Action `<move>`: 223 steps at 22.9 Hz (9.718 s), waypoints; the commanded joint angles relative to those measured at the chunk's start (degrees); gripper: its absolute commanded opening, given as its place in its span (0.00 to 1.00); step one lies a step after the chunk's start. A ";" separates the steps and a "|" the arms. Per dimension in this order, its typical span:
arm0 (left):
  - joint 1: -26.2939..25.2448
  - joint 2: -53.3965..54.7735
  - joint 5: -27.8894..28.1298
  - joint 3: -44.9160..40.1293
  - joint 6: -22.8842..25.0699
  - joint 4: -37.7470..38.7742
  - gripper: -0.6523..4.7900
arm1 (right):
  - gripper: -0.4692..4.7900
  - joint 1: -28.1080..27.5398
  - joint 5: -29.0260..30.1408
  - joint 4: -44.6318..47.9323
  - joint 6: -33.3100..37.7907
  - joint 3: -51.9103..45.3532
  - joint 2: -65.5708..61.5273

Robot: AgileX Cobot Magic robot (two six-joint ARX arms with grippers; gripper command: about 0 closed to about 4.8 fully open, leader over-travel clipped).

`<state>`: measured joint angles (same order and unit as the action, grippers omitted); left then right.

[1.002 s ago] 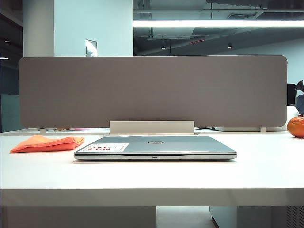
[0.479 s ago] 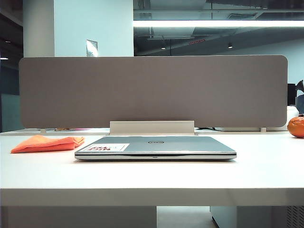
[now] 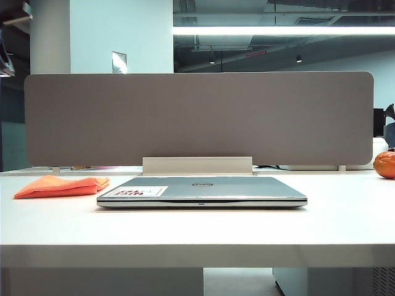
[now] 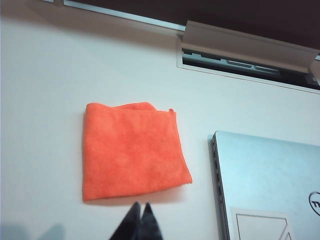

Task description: Pick up the orange rag and put it over the laptop.

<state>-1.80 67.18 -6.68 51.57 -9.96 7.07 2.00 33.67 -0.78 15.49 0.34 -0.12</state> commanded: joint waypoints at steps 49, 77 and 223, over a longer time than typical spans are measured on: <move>-5.79 50.84 -6.10 29.03 -6.25 6.25 0.52 | 0.08 0.04 -0.72 -0.74 0.13 -0.20 0.13; -7.76 52.81 -6.64 33.86 -2.29 9.62 0.58 | 0.08 0.02 -0.72 -1.16 0.11 -0.20 0.13; 19.19 -48.19 14.86 -19.61 5.62 23.02 0.11 | 0.08 -0.02 -31.19 -4.13 -9.92 -0.20 0.07</move>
<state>17.32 19.00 7.77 31.97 -4.54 29.45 1.93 2.61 -5.52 5.56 0.34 -0.14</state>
